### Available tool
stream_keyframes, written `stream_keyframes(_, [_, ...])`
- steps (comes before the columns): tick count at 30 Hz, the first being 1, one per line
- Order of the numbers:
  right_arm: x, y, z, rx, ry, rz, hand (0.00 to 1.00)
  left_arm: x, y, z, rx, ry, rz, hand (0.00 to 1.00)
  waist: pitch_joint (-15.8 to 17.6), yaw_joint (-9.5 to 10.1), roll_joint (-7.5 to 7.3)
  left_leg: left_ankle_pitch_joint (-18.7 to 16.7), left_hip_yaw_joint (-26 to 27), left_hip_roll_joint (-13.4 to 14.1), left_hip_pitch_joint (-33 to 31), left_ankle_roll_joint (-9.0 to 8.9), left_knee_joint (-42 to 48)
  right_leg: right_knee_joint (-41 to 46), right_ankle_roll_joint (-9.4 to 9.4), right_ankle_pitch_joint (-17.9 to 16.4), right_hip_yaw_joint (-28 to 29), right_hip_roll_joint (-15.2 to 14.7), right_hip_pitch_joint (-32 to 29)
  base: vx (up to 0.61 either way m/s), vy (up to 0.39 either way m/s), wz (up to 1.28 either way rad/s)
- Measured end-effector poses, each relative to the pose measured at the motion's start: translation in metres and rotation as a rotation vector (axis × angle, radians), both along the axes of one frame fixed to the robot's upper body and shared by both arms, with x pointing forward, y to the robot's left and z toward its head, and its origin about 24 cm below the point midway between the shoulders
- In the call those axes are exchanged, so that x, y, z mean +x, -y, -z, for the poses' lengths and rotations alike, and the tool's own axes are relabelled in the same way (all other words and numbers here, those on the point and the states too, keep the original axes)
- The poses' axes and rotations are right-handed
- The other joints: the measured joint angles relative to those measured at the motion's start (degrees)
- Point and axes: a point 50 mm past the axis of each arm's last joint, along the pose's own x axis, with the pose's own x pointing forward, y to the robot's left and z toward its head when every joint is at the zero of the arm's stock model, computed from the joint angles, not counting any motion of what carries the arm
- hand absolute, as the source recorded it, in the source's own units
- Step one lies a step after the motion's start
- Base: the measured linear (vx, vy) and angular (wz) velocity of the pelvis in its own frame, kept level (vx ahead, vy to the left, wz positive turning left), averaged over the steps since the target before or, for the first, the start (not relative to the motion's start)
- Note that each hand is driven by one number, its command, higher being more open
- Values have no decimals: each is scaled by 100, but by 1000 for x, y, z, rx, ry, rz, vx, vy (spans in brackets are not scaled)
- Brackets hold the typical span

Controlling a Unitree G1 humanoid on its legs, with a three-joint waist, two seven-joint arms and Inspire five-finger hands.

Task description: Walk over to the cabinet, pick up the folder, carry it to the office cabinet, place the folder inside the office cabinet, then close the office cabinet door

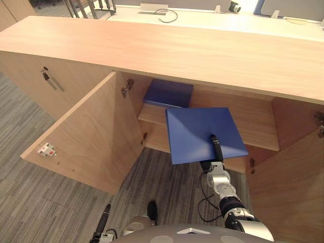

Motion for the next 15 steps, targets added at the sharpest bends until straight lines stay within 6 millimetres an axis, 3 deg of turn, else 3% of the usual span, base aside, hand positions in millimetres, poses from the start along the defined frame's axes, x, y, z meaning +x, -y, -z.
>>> stream_keyframes(4, [0, 1, -1, 20, -5, 67, 0, 1, 4, 1, -5, -13, 63, 100, 82, 1, 109, -77, 16, -16, 95, 107, 2, 699, 9, 5, 42, -140, -253, 29, 60, -3])
stream_keyframes(7, [3, 7, -7, 5, 15, 106, 0, 1, 7, 1, 3, -25, 130, 100, 135, 3, 197, -131, 170, -61, 242, 165, 16, 2069, -46, 37, 187, -469, -927, 64, 122, -23])
stream_keyframes(9, [8, 9, -16, -1, 60, 109, 0, 3, 5, 0, 19, -23, 163, 100, 158, -11, 205, -150, 266, -67, 377, 232, 30, 2882, -425, 68, -272, -834, -1249, 80, 79, -19])
stream_keyframes(11, [13, 7, -22, -4, 94, 95, 0, 7, 3, -2, 38, -13, 193, 100, 161, -4, 196, -174, 274, -56, 421, 247, 33, 2867, -617, -142, -714, -915, -1299, 50, 16, -6])
stream_keyframes(12, [14, 7, -25, -7, 115, 94, 0, 11, 1, -3, 47, -1, 212, 100, 165, -22, 201, -166, 234, -48, 430, 255, 35, 2677, -497, -239, -835, -854, -1299, 56, -47, 16])
stream_keyframes(15, [11, 7, -25, -7, 116, 93, 0, 16, -1, -5, 59, 21, 243, 100, 186, 7, 96, -162, 201, -134, 555, 232, 37, 1877, -330, -14, -910, -741, -1171, 47, -89, 14])
